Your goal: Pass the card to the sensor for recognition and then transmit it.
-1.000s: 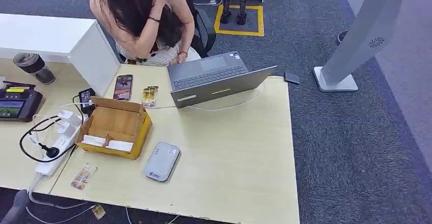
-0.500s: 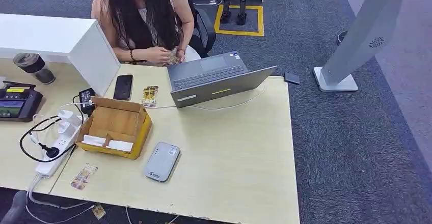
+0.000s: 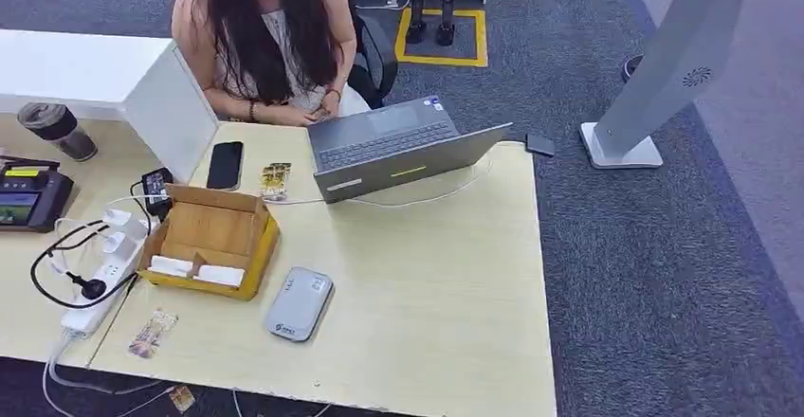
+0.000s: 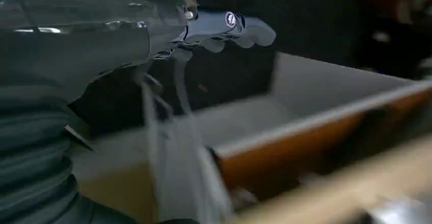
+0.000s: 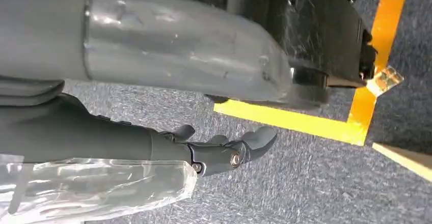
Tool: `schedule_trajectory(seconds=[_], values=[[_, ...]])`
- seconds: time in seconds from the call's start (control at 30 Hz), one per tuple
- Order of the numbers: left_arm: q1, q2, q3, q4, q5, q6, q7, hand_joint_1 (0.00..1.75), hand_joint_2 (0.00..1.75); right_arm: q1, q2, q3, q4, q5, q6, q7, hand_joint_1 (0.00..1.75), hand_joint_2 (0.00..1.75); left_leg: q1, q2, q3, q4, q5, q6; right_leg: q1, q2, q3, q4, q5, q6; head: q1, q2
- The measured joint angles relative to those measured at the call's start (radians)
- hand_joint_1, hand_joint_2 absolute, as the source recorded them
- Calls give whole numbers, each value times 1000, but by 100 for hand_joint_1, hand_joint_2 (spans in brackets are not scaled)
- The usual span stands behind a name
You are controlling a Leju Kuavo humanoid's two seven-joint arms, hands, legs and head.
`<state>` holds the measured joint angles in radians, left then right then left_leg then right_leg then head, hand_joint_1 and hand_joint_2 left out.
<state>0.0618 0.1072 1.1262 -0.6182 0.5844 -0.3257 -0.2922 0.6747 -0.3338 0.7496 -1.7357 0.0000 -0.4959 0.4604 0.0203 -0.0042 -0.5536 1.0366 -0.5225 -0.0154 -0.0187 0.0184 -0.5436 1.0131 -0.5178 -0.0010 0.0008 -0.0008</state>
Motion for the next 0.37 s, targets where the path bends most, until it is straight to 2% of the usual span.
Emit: schedule_trajectory(seconds=[0.03,0.07,0.1,0.23,0.27,0.37], values=[[-10,0,8,34,-65,6,1,0,0,1,-3,2,-6,0,0,0,0,0,0,-1,0,0,0,1,0,-1,1,-1,0,0,0,0],[-17,1,16,60,-81,11,4,0,0,1,-6,4,-10,0,0,2,0,0,0,-1,-1,0,-1,1,0,-2,3,-1,0,0,1,0],[-24,3,27,84,-93,21,12,0,0,2,-11,8,-16,0,0,6,0,175,0,-1,0,0,-1,1,0,-1,3,-1,0,0,1,0],[-40,0,45,148,-120,48,22,0,0,11,-21,21,-31,2,0,17,0,175,0,-1,0,0,-1,2,0,-2,3,-1,0,0,1,0],[-43,-4,50,164,-127,56,22,0,0,13,-25,23,-36,5,0,18,0,0,0,-1,0,0,-1,2,0,-2,3,-1,0,0,0,0],[-49,-8,57,195,-145,66,21,0,0,24,-27,23,-49,13,0,21,0,0,0,-1,0,0,-1,2,0,-2,3,-1,0,0,1,0]])
